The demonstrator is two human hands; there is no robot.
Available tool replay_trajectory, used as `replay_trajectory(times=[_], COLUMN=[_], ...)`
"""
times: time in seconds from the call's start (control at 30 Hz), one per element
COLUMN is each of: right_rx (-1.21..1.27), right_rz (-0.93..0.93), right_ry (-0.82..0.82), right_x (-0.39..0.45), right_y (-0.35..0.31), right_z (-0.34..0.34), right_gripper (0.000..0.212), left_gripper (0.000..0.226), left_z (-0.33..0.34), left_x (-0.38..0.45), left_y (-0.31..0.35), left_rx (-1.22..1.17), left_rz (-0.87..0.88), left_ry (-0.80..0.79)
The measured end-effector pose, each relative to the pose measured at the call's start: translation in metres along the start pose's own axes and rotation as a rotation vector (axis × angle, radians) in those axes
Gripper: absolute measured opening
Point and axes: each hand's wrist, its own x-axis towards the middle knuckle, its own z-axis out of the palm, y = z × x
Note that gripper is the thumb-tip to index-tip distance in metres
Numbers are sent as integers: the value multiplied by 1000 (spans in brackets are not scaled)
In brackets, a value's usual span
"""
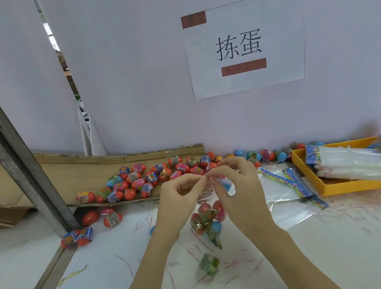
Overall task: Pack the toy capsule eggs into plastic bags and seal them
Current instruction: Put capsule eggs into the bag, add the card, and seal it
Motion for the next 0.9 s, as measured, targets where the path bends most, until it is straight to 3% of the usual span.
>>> replay_trajectory(times=[0.17,0.33,0.5,0.67,0.9], right_rx=[-117,-156,-132,-100,8], right_rz=[-88,-211,-230,-182,39], right_ry=[7,18,-34,-56,-103], right_x=[0,4,4,4,0], right_y=[4,9,9,7,5], right_z=[1,-5,-4,-4,-2], right_gripper=[14,9,12,11,4], left_gripper=[24,32,15,14,12], left_z=[-3,-7,-7,-6,-3], left_x=[3,0,0,0,-1], left_y=[-3,-2,-5,-4,-3], left_rx=[71,297,416,454,464], left_rz=[13,143,234,260,241], left_ry=[-33,-125,-89,-87,-88])
